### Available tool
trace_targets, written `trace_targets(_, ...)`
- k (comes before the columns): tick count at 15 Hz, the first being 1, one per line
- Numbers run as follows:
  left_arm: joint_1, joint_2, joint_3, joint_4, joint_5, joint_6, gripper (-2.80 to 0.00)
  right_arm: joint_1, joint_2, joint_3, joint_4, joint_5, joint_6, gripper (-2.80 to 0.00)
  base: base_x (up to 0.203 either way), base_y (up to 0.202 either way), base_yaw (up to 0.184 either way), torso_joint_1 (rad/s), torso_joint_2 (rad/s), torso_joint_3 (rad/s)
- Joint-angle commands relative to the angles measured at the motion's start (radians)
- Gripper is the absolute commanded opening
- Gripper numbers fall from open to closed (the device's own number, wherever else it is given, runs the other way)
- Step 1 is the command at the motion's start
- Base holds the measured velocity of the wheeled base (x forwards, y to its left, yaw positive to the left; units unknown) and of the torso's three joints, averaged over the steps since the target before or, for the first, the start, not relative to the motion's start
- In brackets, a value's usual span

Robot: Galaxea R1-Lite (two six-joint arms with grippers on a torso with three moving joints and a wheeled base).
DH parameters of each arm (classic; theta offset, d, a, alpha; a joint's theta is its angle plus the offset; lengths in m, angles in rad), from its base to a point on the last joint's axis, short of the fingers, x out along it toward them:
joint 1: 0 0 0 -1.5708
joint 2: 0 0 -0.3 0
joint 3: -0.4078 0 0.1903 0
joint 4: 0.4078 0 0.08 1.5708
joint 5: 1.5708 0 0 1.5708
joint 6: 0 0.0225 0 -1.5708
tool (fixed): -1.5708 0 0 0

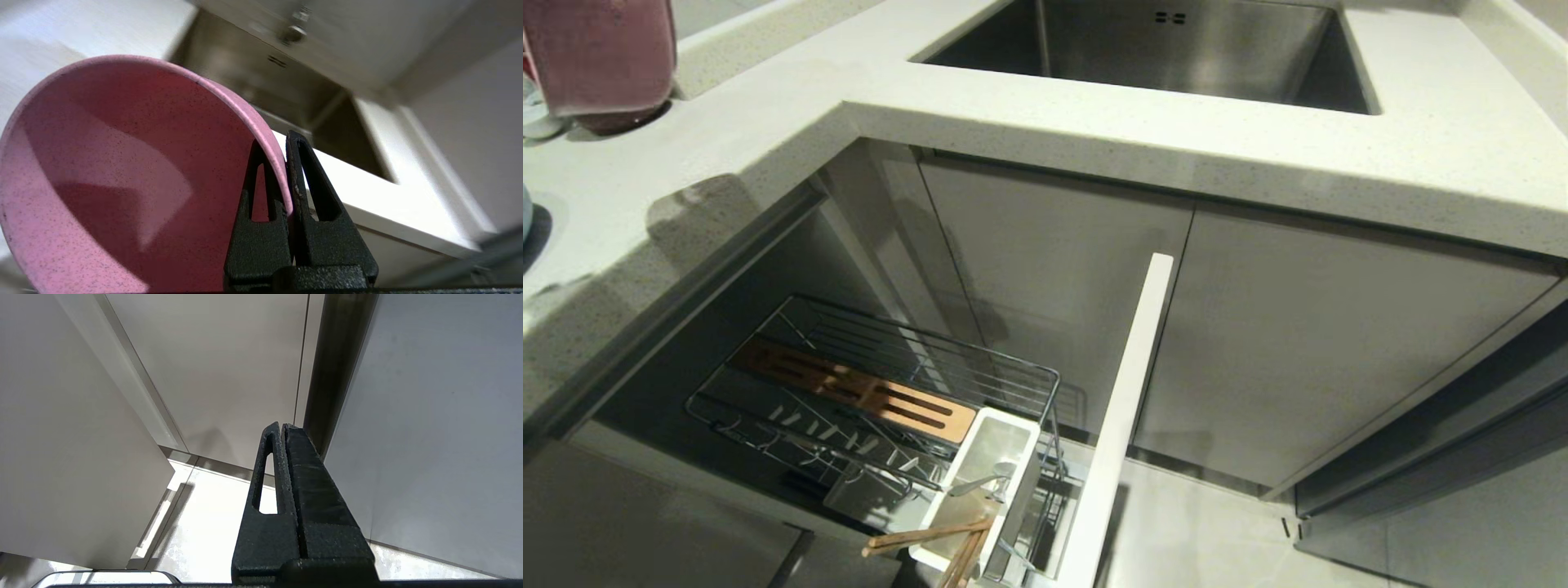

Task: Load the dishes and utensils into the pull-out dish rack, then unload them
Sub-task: Pick up the bowl and place it in the cupboard

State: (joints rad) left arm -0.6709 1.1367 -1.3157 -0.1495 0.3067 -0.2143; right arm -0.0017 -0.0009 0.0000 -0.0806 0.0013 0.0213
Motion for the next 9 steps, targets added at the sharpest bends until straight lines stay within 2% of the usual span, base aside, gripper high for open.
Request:
trace_targets(1,-0.017,-0.008,0.024,-0.001,-0.056,-0.102,-2.80,0.000,-0.001,0.026,-0.001,0.000,0.000,-2.80,0.000,0.000,0.000,0.000,0.00,0.000)
trace_targets(3,-0.036,0.002,0.067,-0.003,-0.148,-0.219,-2.80,0.000,-0.001,0.026,-0.001,0.000,0.000,-2.80,0.000,0.000,0.000,0.000,0.00,0.000)
trace_targets(5,-0.057,0.018,0.127,-0.017,-0.180,-0.285,-2.80,0.000,-0.001,0.026,-0.001,0.000,0.000,-2.80,0.000,0.000,0.000,0.000,0.00,0.000)
trace_targets(7,-0.055,0.059,0.179,-0.076,-0.149,-0.388,-2.80,0.000,-0.001,0.026,-0.001,0.000,0.000,-2.80,0.000,0.000,0.000,0.000,0.00,0.000)
trace_targets(9,-0.053,0.104,0.262,-0.123,-0.057,-0.482,-2.80,0.000,-0.001,0.026,-0.001,0.000,0.000,-2.80,0.000,0.000,0.000,0.000,0.00,0.000)
